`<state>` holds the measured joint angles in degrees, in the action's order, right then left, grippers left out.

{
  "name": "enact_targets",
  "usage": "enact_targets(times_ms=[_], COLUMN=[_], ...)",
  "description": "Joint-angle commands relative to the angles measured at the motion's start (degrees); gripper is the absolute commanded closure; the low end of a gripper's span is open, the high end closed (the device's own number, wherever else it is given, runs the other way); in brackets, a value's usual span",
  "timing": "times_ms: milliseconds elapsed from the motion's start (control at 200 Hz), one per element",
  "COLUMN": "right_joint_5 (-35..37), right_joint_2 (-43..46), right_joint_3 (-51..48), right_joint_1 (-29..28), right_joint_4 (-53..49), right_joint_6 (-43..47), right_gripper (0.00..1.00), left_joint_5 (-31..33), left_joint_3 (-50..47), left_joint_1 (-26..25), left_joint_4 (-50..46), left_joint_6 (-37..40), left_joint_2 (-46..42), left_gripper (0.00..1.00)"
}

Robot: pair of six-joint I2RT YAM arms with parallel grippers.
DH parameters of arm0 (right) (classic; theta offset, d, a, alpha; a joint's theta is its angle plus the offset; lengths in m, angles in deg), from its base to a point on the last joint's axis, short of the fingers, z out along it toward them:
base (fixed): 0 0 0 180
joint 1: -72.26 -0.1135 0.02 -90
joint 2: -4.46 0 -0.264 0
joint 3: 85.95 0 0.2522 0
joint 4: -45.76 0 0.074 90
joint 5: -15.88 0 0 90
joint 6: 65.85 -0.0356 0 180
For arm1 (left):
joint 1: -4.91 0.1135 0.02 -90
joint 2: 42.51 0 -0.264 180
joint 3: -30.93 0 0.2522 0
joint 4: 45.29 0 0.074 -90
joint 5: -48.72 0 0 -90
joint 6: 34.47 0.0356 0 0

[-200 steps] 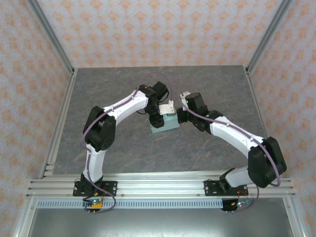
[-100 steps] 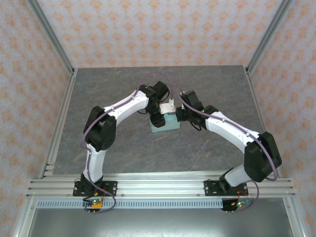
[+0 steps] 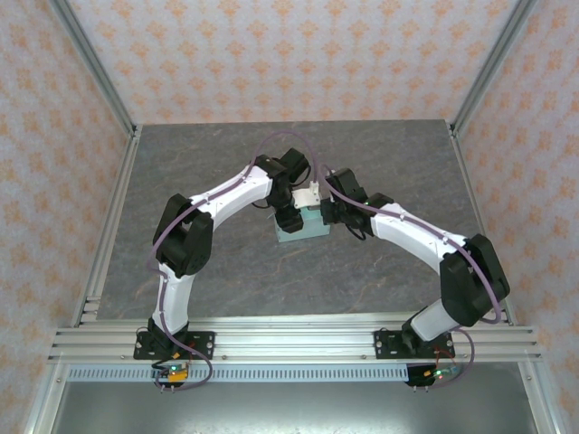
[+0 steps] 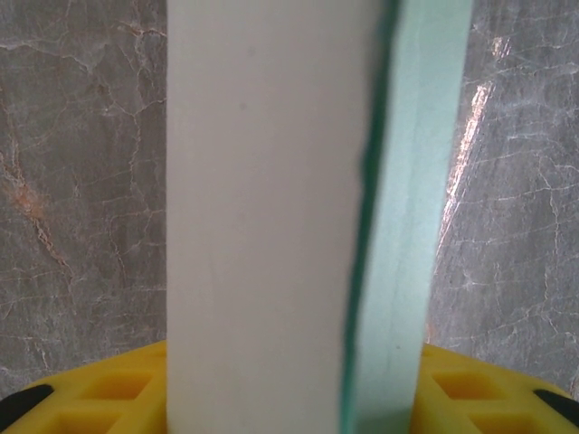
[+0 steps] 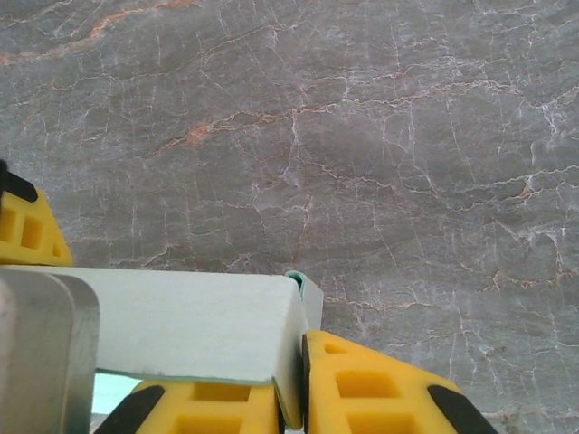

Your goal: Fold the paper box

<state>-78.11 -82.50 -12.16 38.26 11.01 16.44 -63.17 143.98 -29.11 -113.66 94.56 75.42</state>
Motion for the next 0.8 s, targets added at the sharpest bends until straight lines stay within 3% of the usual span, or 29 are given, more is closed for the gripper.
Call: enact_targets(times_ms=[0,225,400,531,791], right_joint_5=[-1.21,-0.40,0.83,1.36,2.66], right_joint_2=[-1.14,-3.34,-6.97,-7.49,-8.93], right_joint_3=[2.39,7.97,11.80,12.77,14.69], right_joint_1=[-1.33,-1.42,-1.57,-2.24,-2.83], right_joint_4=[-0.97,-8.70,-14.82,-15.51,-16.96], right_joint_6=[-1.30,-3.69,-7.00,-7.56,-7.73], right_gripper=[0.90,0.93,0.93,0.93,0.93], left_joint_5=[-1.19,-1.33,-3.73,-0.91,6.72], left_joint_3=[-0.34,-1.59,-8.61,-16.83,-33.66], left_joint_1=[-0.34,-0.01,0.88,0.97,2.05], left_joint_4=[3.20,6.35,15.81,26.04,42.31], left_joint_6=[0.27,-3.50,-10.68,-17.47,-33.00], left_joint_2=[0.28,-1.97,-11.03,-17.69,-33.44], left_gripper=[0.50,0.47,0.39,0.31,0.25])
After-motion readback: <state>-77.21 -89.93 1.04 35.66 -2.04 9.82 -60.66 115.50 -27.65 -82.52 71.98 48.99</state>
